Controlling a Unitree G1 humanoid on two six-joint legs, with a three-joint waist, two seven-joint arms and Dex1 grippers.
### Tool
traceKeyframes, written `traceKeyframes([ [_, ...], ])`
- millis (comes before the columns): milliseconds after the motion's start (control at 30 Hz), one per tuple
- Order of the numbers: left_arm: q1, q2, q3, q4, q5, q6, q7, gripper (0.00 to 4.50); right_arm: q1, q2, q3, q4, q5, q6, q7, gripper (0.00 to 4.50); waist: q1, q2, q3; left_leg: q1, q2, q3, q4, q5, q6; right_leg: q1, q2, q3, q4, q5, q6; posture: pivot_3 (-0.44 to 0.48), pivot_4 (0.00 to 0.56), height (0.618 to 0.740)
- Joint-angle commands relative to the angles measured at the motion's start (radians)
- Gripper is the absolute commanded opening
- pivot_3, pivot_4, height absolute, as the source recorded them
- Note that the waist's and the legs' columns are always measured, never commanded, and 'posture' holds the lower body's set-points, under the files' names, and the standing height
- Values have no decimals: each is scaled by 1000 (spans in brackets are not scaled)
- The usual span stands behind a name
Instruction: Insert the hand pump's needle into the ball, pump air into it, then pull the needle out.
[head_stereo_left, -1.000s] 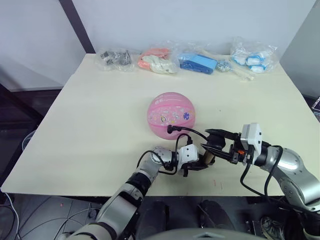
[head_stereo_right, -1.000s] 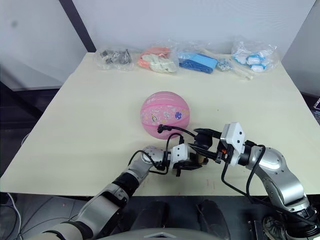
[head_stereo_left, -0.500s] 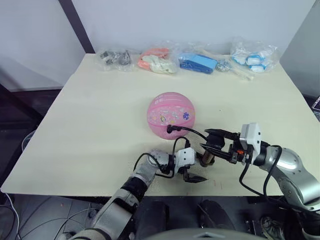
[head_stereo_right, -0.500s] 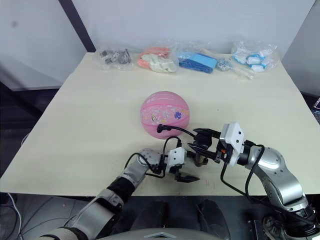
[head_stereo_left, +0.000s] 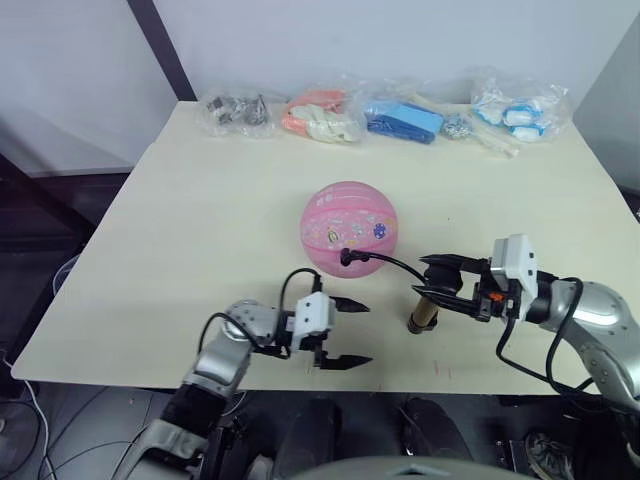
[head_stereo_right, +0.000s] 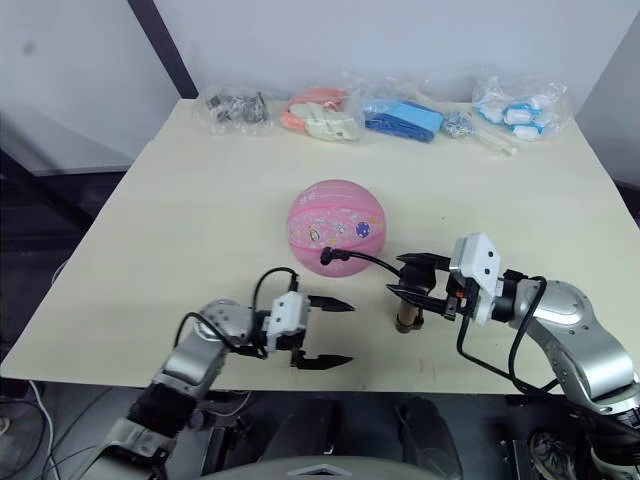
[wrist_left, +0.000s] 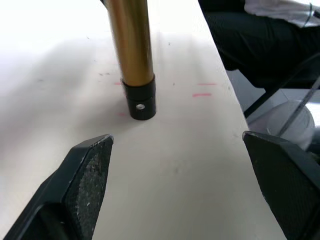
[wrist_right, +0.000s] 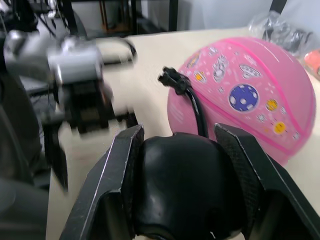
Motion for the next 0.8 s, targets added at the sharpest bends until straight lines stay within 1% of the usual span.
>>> traceKeyframes([
  [33, 5, 40, 72, -101, -108, 48, -21, 4404, -25, -38, -67, -7, 8, 8, 20, 1845, 0, 1, 5, 0, 0, 0, 0, 0, 0, 0, 0, 0, 0, 0, 0, 0, 150, 736],
  [167, -7, 89, 150, -144, -204, 82, -54, 4404, -31, -76, -87, 7, -4, -2, 52, 1845, -2, 0, 8, -1, -1, 0, 0, 0, 0, -1, 0, 0, -1, 0, 0, 0, 150, 736],
  [333, -6, 155, 238, -152, -295, 124, -103, 4404, -59, -124, -99, 39, -53, -39, 91, 1845, -4, 1, 12, -2, 0, 1, -1, 0, 0, -2, 0, -1, -1, 0, 0, 0, 150, 736],
  [433, -2, 176, 256, -141, -313, 132, -129, 4404, -82, -146, -96, 62, -84, -66, 110, 1845, -4, 1, 13, -2, -1, 1, -1, 0, 0, -2, 0, 0, -1, 0, 0, 0, 150, 736],
  [533, 3, 180, 266, -129, -317, 129, -146, 4404, -104, -195, -72, 88, -164, -140, 158, 1845, -3, 1, 14, -2, -1, 1, -1, 0, 0, -2, 0, -1, -1, 0, 0, 0, 150, 736],
  [700, 10, 171, 269, -129, -316, 124, -150, 4404, -161, -235, -56, 142, -288, -255, 166, 1845, -4, 0, 16, -2, -1, 2, -1, 0, 0, -2, 0, 0, -1, 0, 0, 0, 150, 736],
  [800, -3, 164, 263, -127, -313, 128, -140, 4404, -193, -230, -51, 192, -361, -338, 140, 1845, -4, 0, 17, -2, 0, 2, -1, 0, 0, -3, 0, -1, -1, 0, 0, 0, 150, 736],
])
